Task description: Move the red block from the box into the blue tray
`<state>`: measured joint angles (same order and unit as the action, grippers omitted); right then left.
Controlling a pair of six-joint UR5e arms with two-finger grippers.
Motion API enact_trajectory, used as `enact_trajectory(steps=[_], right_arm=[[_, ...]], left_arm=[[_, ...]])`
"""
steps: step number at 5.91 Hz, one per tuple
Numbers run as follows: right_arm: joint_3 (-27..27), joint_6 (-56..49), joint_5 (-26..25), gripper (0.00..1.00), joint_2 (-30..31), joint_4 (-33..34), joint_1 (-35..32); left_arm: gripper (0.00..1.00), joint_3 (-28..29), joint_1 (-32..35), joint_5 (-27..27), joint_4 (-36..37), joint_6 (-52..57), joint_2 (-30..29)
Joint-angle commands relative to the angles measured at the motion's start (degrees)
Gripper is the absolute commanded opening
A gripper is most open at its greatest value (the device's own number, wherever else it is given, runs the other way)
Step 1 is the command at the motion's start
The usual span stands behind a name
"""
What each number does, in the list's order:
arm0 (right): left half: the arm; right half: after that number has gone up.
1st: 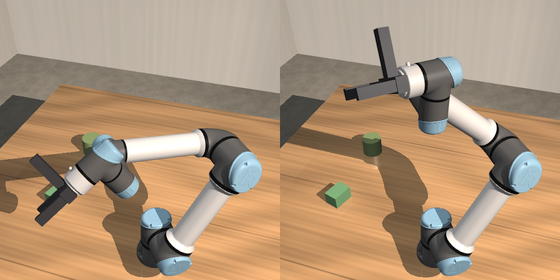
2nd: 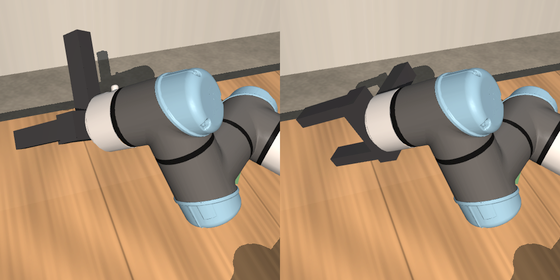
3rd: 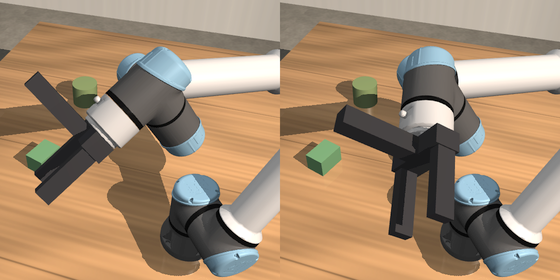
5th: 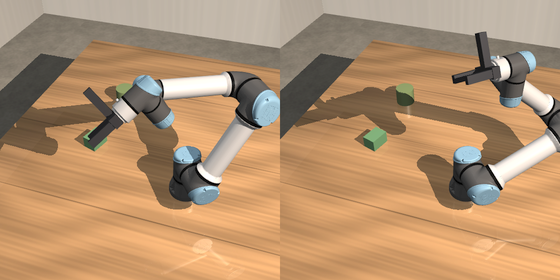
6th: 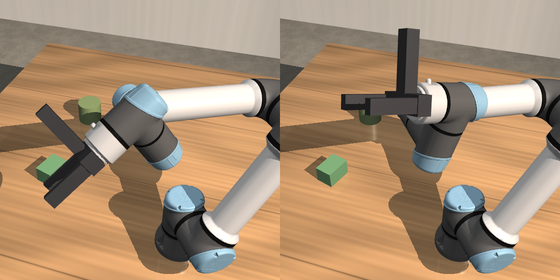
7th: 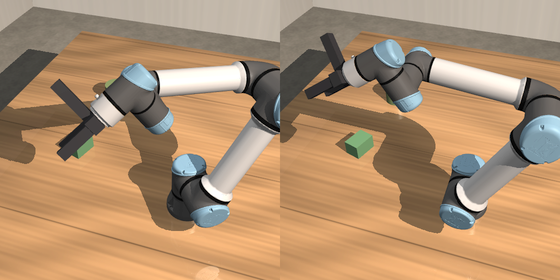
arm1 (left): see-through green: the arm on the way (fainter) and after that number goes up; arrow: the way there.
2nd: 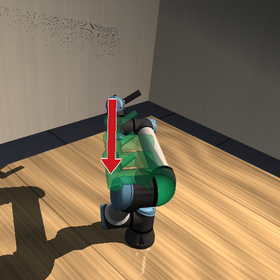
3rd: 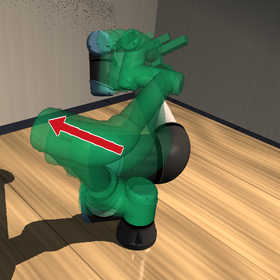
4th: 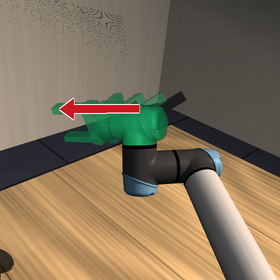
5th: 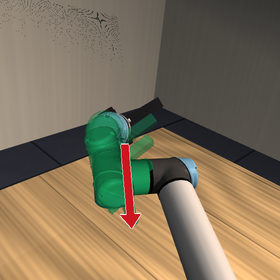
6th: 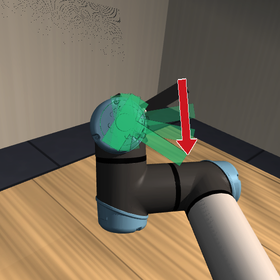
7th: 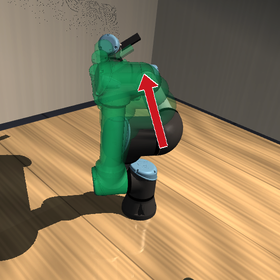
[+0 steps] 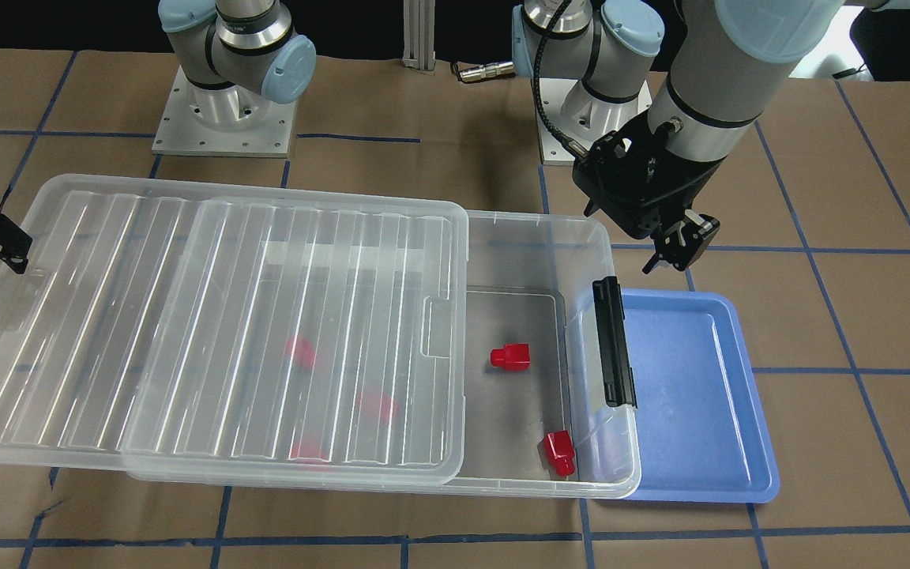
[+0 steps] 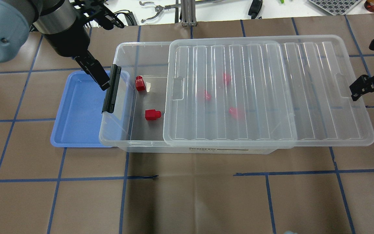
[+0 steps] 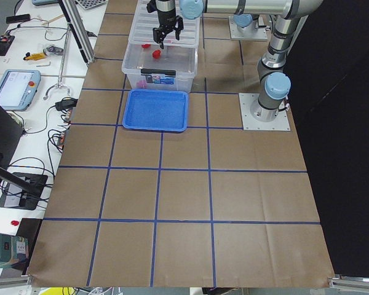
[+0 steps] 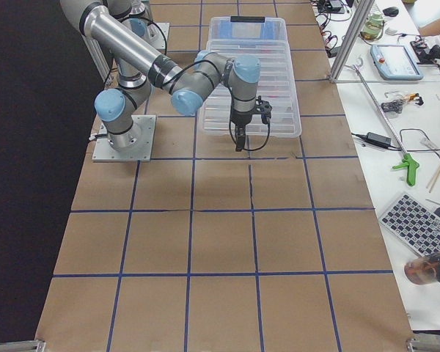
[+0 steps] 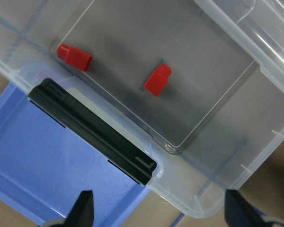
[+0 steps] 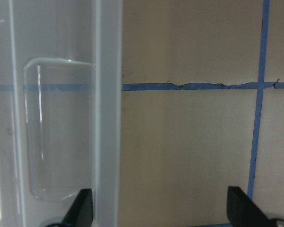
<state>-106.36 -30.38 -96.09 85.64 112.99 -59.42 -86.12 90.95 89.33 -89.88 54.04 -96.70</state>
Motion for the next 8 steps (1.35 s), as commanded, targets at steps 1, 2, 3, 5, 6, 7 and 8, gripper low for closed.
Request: enact_trajectory(steps=[1,2,3,5,6,7,8], right_arm=[[0.1,-0.99,-0.5,1.0,-0.03,0.04,2.28],[0.19,-1.87,-0.59,1.0,-0.03,0.38,2.55],[0.1,-2.74,-1.2,1.0,0.05,0.74,3.86],[0.1,-3.89,-1.21,1.0,0.05,1.0,5.18],[0.19,-3.72,-1.38,1.0,0.58,0.83,5.28],[0.28,-3.11,-1.03,1.0,1.02,0.57,5.1],[0.28,-3.02,-0.42,1.0,2.33,0.56,4.67]], left_arm=[[0.96,-0.1,1.75,0.49,4.0,6.16,-2.09],[0.96,-0.8,3.51,0.58,8.19,10.69,-2.96],[0.97,-2.02,4.83,0.58,11.45,14.56,-4.97],[0.97,-5.01,5.81,1.02,13.87,19.43,-5.6],[0.96,-5.63,8.08,1.37,15.86,20.05,-7.08],[0.97,-7.38,9.49,1.28,20.41,20.57,-9.45],[0.97,-8.35,9.85,1.28,22.02,22.15,-11.91]])
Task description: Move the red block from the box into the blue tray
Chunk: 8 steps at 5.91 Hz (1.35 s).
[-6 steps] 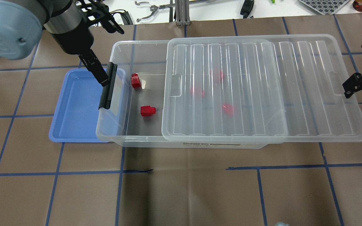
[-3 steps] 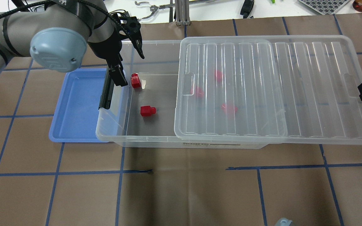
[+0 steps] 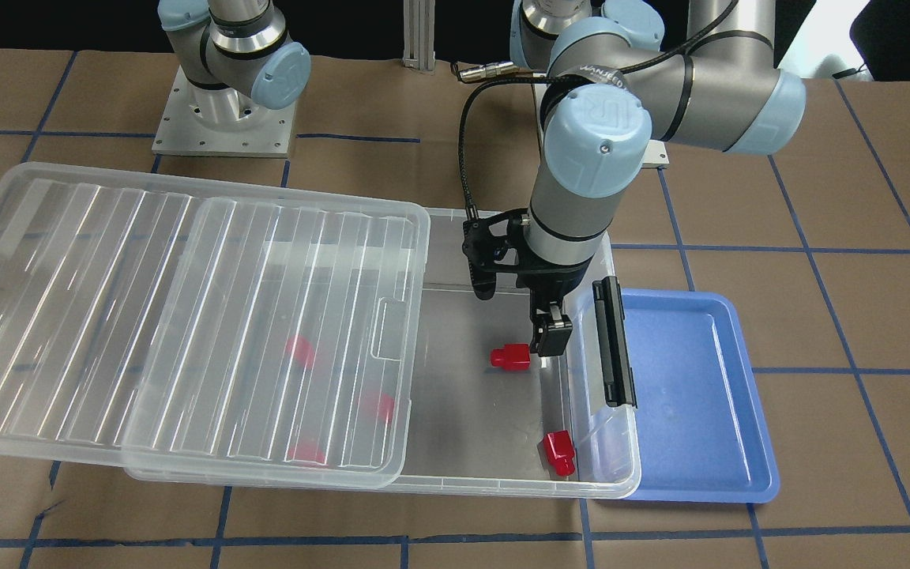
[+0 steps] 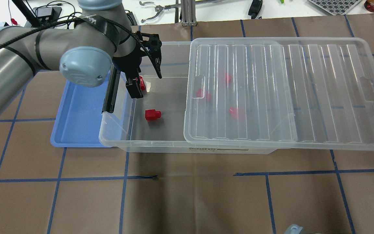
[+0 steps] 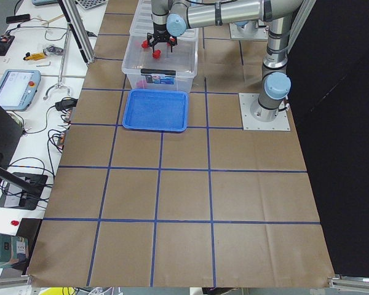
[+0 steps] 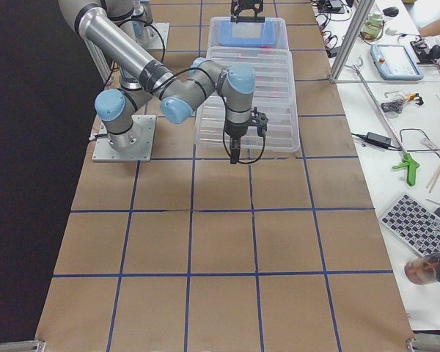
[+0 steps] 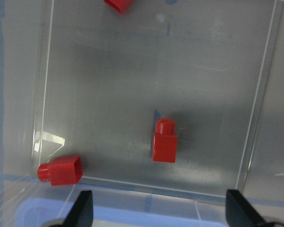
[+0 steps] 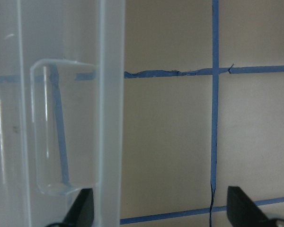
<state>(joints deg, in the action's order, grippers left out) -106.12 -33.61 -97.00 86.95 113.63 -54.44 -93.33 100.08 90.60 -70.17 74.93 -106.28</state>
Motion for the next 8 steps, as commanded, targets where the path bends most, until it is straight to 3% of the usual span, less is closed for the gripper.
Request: enact_trajectory(steps=[1,3,6,8], right_arm=[[0.03,0.73,1.19,1.0,3.03,-0.16,-1.79],[2.47,8.26,0.41,1.0,5.33,-2.17,-9.86],[12.75,21.7,1.02,1.0,4.46,-16.04,-18.21],[17.5,29.7,0.93,1.0,3.06,-20.27,-24.98]], left_arm=[[0.97,-2.98,0.65,0.01,3.45,2.23,-2.88],[0.97,-7.46,0.03,0.01,7.22,2.41,-4.11],[0.97,-15.27,-0.32,-0.42,18.71,1.98,-5.78],[0.93,-15.04,-0.41,-0.25,19.63,1.97,-6.05]])
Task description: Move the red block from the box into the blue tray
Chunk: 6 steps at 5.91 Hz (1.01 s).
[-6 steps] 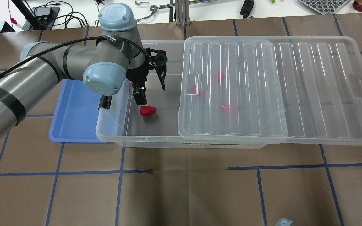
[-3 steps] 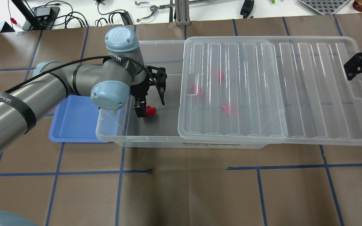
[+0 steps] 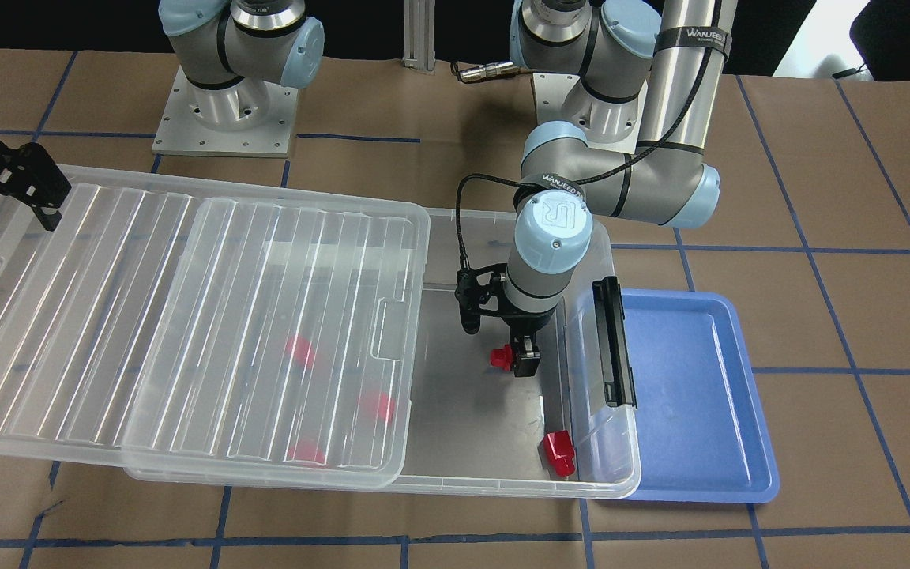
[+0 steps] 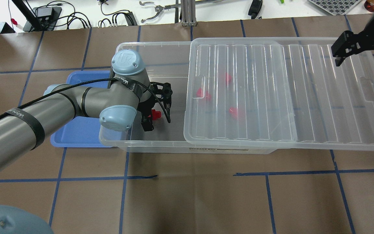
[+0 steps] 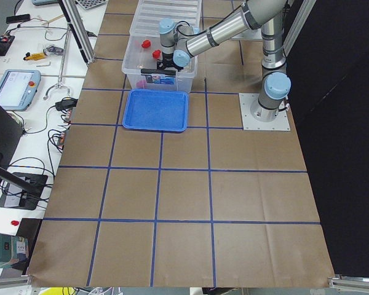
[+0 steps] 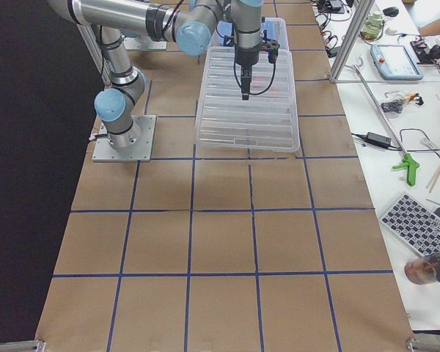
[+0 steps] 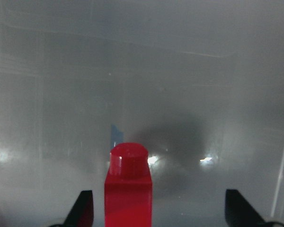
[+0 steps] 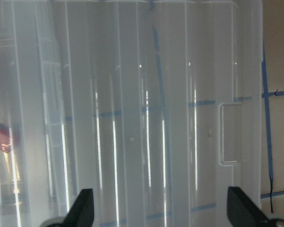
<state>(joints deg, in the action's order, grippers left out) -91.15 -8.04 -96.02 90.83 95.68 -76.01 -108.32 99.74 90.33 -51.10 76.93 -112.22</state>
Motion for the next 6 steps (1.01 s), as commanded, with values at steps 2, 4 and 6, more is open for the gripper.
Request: enact_trajectory(steps=[2,4,6], right_arm=[[9.46,11.78,0.04,1.0,-4.24,-8.99,-10.61],[11.43,13.84,3.1,1.0,-5.84,-9.81,-14.59],[11.34,13.75,3.82,1.0,-5.75,-9.9,-14.69]], left_arm=[[0.84,-0.14,0.01,0.02,2.83,-0.11,-1.59],[0.36,0.21,0.01,-0.24,3.9,-0.2,-2.57],[0.04,0.48,-0.34,-0.07,3.73,-0.72,-1.61]])
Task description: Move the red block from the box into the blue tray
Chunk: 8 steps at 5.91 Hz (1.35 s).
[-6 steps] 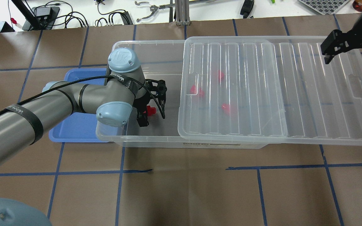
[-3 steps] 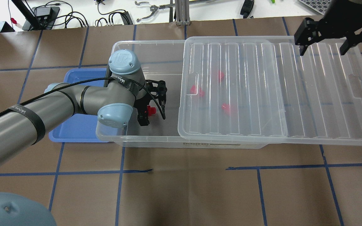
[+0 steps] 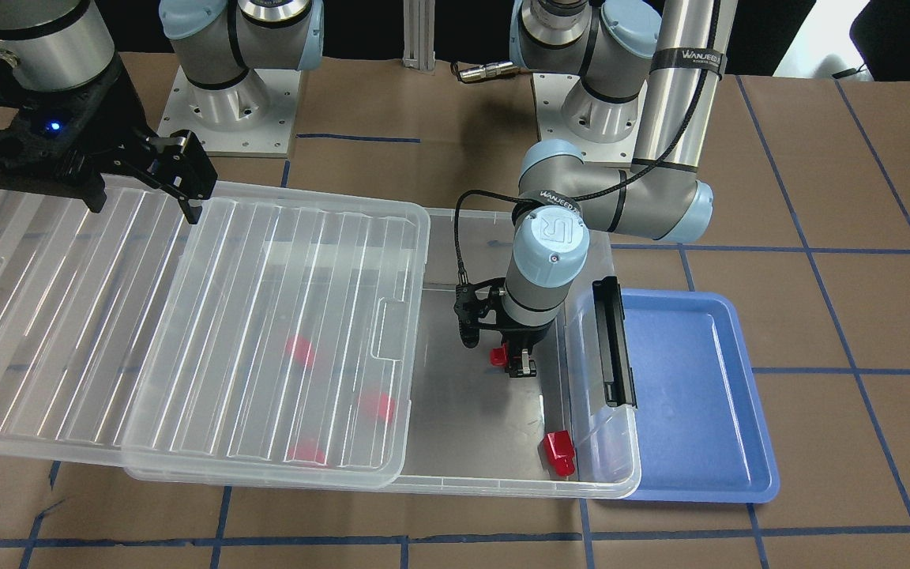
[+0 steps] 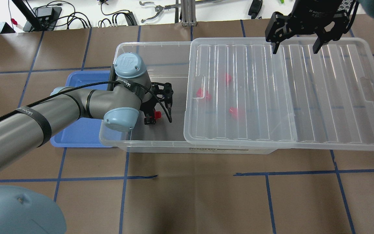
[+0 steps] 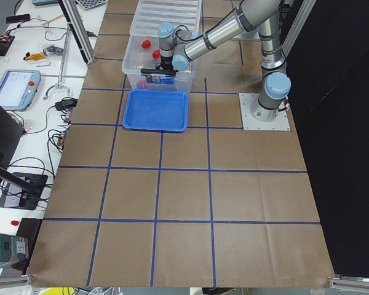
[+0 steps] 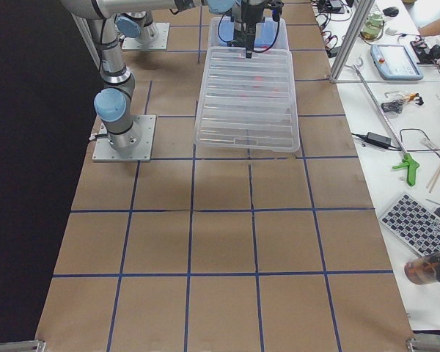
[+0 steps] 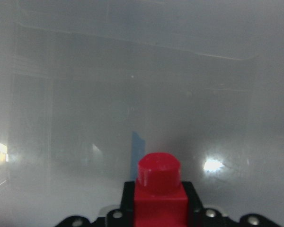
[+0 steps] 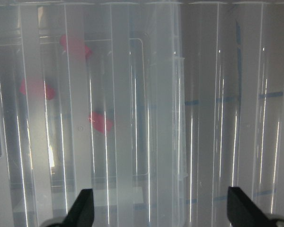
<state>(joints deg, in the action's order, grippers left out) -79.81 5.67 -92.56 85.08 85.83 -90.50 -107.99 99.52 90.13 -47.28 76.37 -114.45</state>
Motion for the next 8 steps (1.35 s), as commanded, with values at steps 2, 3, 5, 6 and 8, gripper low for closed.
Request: enact_trajectory(steps=[2,3,5,6,8], right_arm=[[-0.08,0.04,2.28,1.0,0.0,-0.05,-0.2],[-0.17,0.04,2.03,1.0,-0.09,-0.23,-0.2],[-0.26,0.04,1.68,1.0,-0.09,-0.23,-0.11],[-0.34,0.04,1.68,1.0,-0.18,-0.23,-0.11],[-0.61,-0.74,1.5,1.0,-0.35,0.47,0.41]], left_arm=[[0.04,6.08,-0.29,-0.04,-8.55,-1.83,4.12],[0.04,12.13,-0.12,0.31,-18.97,-1.75,7.1],[0.04,16.67,-1.86,1.1,-27.85,-0.7,12.64],[0.04,16.24,-7.01,1.8,-28.48,0.44,14.24],[0.04,15.97,-16.07,1.81,-28.48,10.08,14.34]])
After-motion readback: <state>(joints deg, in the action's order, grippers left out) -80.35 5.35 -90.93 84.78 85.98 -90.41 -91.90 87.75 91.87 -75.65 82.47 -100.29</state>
